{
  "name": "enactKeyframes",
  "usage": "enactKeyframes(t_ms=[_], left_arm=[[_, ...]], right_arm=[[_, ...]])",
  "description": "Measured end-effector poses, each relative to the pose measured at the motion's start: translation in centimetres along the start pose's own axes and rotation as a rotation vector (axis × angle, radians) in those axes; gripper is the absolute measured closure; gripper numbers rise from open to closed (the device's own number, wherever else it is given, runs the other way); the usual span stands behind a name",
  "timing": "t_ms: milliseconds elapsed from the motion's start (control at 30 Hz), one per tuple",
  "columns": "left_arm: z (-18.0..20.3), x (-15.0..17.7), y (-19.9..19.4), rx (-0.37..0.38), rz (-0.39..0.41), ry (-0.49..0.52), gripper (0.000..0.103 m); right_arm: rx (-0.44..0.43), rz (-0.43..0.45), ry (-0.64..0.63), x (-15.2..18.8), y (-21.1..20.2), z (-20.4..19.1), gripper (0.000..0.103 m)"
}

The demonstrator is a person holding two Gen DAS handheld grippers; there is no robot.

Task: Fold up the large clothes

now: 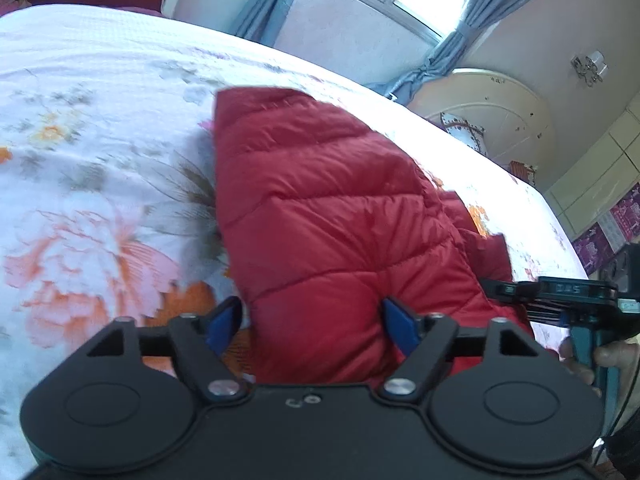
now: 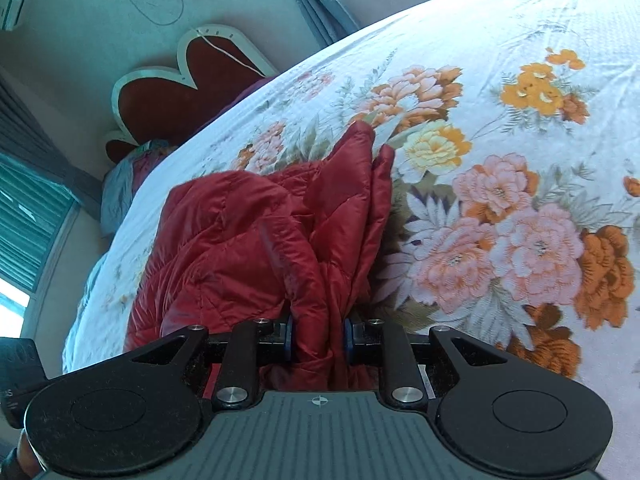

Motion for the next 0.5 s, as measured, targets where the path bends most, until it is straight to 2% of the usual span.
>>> enactKeyframes(t_ms=[67, 100, 133, 200, 300, 367, 433, 500], left_arm=[[-0.5, -0.7, -1.7, -0.006, 0.036, 0.011, 0.024], [-1.0, -1.3, -2.6, -0.014, 0.066, 0.019, 0.028], [-1.1, -2.1, -3.2, -0.018, 0.102, 0.029, 0.033], [-0.8, -3.9, -2.9, 0.02, 0.141, 0.038, 0.04], [0.5, -6.2, -0.1, 0.056, 0.126, 0.109, 0.043], [0.8, -7.2, 2.4, 0.046, 0.095, 0.142, 0.044], [0.1, -7.2, 4.7, 0.005, 0.048, 0.16, 0.042], [-0.5, -7.2, 6.0, 0.014, 0.031, 0.15, 0.042]], right_arm=[[0.048, 0.103, -0.018, -1.1, -2.8, 0.3, 0.078], [0.058, 0.151, -0.052, -1.8, -4.0, 0.0, 0.078], [0.054, 0.177, -0.09, -2.5, -4.6, -0.6, 0.078], [0.052, 0.19, -0.189, -3.7, -4.5, -2.5, 0.078], [0.089, 0.163, -0.341, -4.3, -2.0, -5.2, 0.078], [0.173, 0.101, -0.406, -3.8, 0.6, -4.8, 0.078], [0.237, 0.051, -0.403, -2.8, 2.6, -3.1, 0.079], [0.259, 0.029, -0.376, -1.6, 3.6, -1.4, 0.079]])
Point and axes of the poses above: each gripper's, at about its wrist camera, not at the fingertips, and y roughly the way its jaws point, z to its right, x to its underside, the point moved 9 cm from there along y, roughly the way its jaws point, and after that the axes turned 10 degrees about x, right-handed, at the moved point
